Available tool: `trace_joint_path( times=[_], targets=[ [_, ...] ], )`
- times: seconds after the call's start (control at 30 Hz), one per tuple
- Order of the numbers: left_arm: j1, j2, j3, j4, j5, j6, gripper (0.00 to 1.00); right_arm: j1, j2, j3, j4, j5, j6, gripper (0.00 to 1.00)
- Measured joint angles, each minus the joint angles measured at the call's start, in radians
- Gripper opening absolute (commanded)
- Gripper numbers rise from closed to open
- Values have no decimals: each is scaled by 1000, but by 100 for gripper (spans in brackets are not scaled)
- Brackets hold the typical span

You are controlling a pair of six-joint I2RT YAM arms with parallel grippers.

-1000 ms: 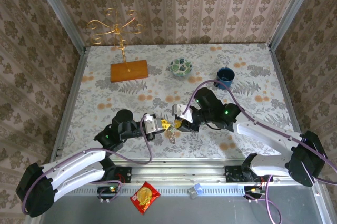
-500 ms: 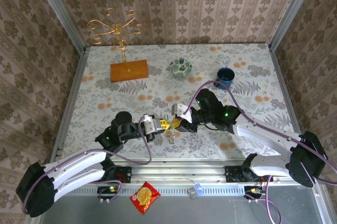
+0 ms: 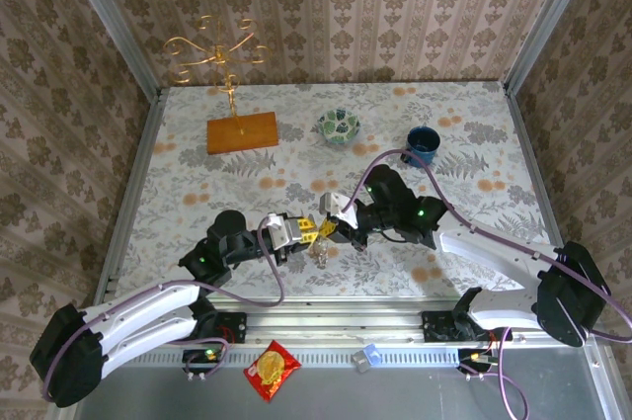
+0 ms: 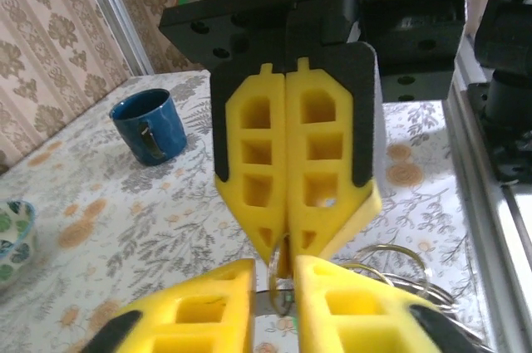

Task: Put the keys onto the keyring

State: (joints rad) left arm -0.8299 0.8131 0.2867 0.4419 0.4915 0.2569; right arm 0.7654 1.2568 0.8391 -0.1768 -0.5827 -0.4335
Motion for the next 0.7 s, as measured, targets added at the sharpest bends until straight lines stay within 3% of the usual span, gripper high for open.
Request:
trace_joint_path(
  times=[0.4,0.7],
  targets=[
    [0,-2,101,-225,-17,98,24,65,66,213,-333,165,-199,0],
    [0,24,121,-275,-11,126,20,98,93,263,-392,211,-256,0]
  ],
)
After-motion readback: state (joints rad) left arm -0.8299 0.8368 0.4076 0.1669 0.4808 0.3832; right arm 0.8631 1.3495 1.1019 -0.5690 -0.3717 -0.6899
